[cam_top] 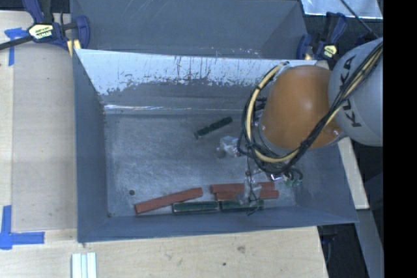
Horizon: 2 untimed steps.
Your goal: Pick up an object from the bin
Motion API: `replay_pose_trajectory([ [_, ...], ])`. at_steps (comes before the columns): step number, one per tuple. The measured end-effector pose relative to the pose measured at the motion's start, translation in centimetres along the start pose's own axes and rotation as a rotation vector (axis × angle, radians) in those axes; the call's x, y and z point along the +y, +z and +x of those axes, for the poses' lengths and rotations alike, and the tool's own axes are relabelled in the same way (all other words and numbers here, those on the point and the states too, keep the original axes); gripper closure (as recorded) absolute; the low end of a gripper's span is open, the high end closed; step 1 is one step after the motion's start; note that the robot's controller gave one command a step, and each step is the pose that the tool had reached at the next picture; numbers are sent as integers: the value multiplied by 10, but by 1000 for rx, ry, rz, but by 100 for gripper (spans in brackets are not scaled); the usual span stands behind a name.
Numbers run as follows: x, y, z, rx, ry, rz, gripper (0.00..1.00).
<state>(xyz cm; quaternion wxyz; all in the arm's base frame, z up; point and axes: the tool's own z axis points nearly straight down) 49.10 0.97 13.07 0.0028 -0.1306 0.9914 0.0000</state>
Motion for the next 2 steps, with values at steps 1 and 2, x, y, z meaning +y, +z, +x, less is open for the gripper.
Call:
replay_pose_trajectory([
  [1, -57, 12, 16, 4, 84, 0, 0],
  [2, 29, 59, -8, -3, -423, 0, 100],
])
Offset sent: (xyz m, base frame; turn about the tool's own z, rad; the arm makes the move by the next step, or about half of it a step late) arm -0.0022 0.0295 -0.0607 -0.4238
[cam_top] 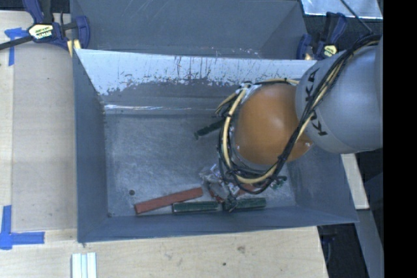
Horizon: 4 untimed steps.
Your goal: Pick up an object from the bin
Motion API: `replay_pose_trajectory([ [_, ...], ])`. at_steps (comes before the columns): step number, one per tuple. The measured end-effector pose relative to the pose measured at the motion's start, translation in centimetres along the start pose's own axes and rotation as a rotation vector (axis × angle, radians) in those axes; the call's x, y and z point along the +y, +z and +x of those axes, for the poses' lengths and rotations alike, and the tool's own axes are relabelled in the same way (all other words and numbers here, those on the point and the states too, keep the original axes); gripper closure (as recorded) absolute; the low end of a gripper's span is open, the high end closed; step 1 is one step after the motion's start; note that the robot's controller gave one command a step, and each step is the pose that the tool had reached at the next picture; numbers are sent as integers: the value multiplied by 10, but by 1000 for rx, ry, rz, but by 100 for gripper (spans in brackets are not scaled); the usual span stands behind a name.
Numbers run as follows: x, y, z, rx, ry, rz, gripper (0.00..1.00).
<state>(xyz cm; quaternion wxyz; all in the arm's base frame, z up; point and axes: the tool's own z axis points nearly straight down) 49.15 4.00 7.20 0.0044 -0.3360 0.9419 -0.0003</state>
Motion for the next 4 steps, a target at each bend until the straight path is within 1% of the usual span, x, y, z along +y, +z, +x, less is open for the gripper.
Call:
replay_pose_trajectory([
  [1, 0, 1, 1, 2, -1, -1, 0],
  [2, 0, 0, 1, 5, 0, -1, 100],
  [3, 0, 1, 1, 4, -1, -2, 0],
  [4, 0, 1, 1, 4, -1, -2, 0],
])
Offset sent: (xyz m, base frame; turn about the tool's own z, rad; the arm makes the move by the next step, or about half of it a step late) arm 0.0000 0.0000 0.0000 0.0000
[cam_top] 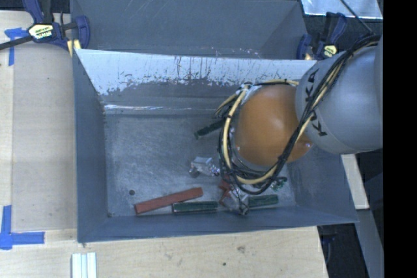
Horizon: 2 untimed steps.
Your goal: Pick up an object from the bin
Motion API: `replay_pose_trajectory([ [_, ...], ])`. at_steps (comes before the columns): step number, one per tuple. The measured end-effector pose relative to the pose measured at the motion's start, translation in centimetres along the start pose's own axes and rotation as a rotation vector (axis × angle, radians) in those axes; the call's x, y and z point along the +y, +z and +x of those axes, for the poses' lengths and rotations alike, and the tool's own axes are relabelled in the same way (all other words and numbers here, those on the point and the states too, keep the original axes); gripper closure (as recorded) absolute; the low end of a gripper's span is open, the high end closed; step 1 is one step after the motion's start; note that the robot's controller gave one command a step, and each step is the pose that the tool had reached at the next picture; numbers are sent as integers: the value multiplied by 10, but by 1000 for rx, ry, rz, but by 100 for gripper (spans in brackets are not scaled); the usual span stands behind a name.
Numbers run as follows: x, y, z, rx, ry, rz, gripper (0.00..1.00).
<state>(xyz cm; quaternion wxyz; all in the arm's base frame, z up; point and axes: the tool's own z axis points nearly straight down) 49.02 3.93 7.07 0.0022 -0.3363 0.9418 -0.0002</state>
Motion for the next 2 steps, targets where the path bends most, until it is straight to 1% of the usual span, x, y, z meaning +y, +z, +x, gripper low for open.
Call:
replay_pose_trajectory([
  [1, -32, -1, 30, -5, -812, 1, 100],
  [2, -32, -1, 30, -5, -812, 1, 100],
])
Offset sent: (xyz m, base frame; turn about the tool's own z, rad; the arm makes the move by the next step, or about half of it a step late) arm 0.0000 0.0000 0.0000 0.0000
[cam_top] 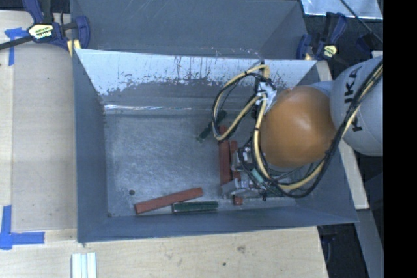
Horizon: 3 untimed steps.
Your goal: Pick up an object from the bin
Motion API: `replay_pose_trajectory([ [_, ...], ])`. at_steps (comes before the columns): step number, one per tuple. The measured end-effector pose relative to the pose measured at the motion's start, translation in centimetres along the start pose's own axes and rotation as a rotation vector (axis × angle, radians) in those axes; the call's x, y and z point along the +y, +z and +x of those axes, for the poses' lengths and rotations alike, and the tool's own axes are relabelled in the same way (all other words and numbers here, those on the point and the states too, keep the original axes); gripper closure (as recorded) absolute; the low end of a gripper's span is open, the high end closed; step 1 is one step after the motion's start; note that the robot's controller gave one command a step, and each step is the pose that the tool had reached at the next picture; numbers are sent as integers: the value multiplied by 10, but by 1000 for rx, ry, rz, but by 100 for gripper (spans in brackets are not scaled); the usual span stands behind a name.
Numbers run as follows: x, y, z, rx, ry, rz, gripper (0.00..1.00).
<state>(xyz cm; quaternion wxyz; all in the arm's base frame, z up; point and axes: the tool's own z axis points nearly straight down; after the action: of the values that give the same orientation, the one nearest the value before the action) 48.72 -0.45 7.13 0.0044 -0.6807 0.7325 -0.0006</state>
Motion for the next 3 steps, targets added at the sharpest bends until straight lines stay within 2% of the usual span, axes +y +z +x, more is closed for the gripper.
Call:
replay_pose_trajectory([
  [1, -4, -1, -29, 8, 109, -3, 100],
  [2, -3, -108, -47, 4, 47, -6, 100],
  [3, -3, -107, -47, 4, 47, -7, 100],
])
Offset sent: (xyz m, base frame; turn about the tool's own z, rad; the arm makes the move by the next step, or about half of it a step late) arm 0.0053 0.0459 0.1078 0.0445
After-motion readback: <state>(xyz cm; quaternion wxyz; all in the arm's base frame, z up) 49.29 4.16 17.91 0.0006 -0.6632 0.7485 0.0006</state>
